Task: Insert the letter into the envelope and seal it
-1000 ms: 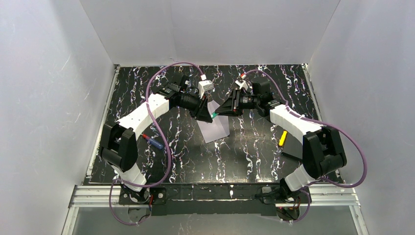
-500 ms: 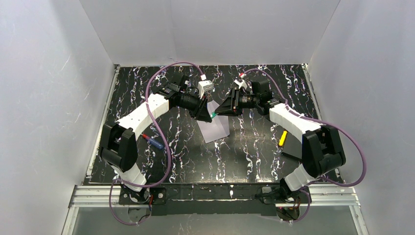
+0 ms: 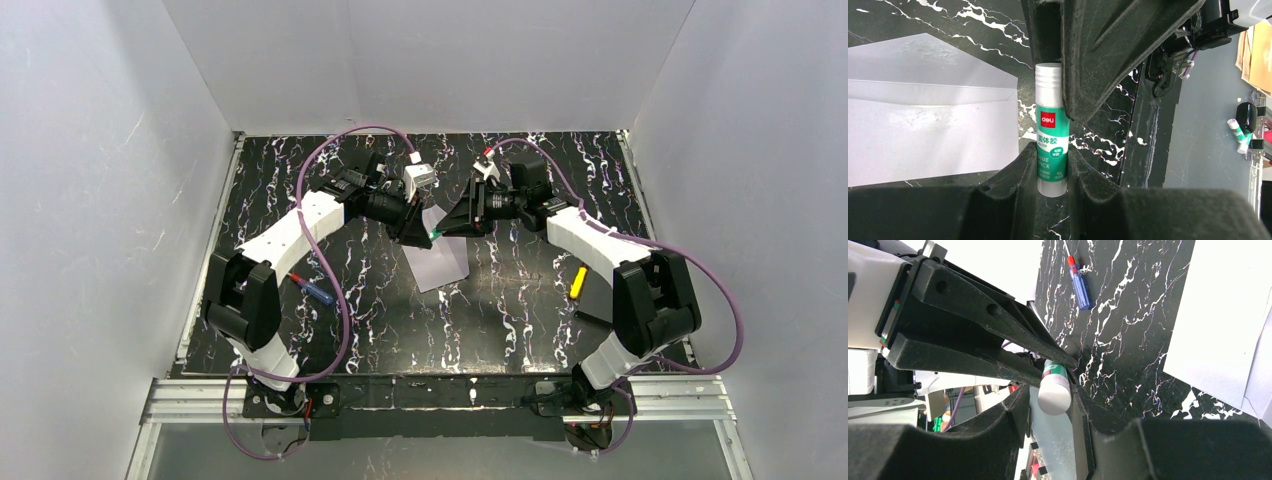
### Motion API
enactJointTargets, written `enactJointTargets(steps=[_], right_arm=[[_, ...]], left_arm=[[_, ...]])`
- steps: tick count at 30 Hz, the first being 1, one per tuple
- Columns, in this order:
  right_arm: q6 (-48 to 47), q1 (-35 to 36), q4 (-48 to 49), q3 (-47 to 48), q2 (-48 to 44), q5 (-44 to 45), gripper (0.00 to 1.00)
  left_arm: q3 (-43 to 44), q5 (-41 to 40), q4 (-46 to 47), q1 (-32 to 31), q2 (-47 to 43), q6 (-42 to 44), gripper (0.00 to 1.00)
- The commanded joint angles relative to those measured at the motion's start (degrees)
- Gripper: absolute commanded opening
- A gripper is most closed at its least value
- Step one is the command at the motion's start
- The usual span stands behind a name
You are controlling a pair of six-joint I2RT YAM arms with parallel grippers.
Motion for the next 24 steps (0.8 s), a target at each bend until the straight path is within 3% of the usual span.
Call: enactJointTargets(steps=[1,4,8,10,11,15,16,21,23,24], right_arm=[[-0.79,0.52,0.53,2.95,0.70,-2.03,0.44],[-0.91,0.69,0.29,3.13,1.04,-2.00,0.38],[-0.85,0.69,0.53,3.24,0.95,-1.80,0.08],[-0.74,0.69,0.71,3.24,0.63,-1.49,0.01],[-0.70,0.69,0.91,3.24,0.53,-1.54,0.01],[0.98,0.69,3.42,2.44,0.05,-2.41,0.01],[1.34,0.69,3.88,2.25,-0.05,-2.62,0.01],[1.42,0.78,3.89,2.01,-0.13,-3.25,0.01],[1.41,0.78,3.60,2.09,-0.09,-3.28,0.01],[1.47,0.85,3.51,2.10,-0.05,-3.23,0.01]], left_arm=[[-0.27,2.41,-1.08,0.19,-3.29,2.53,0.00],[-0.35,3.12,-1.19,0.19,-3.54,3.83,0.00],[-0.25,1.62,-1.70,0.19,-3.42,4.55,0.00],[0.29,0.37,-2.64,0.19,-3.10,4.35,0.00],[0.47,-0.32,-2.54,0.19,-2.95,3.62,0.01],[0.51,0.27,-0.01,0.19,-2.61,0.07,0.36],[0.41,0.84,0.83,0.19,-2.39,-0.43,0.39],[0.42,1.91,2.52,0.14,-1.18,-1.87,0.40],[0.44,1.10,2.59,0.19,-1.05,-1.80,0.32],[0.31,1.19,2.69,0.15,-1.03,-1.60,0.22]])
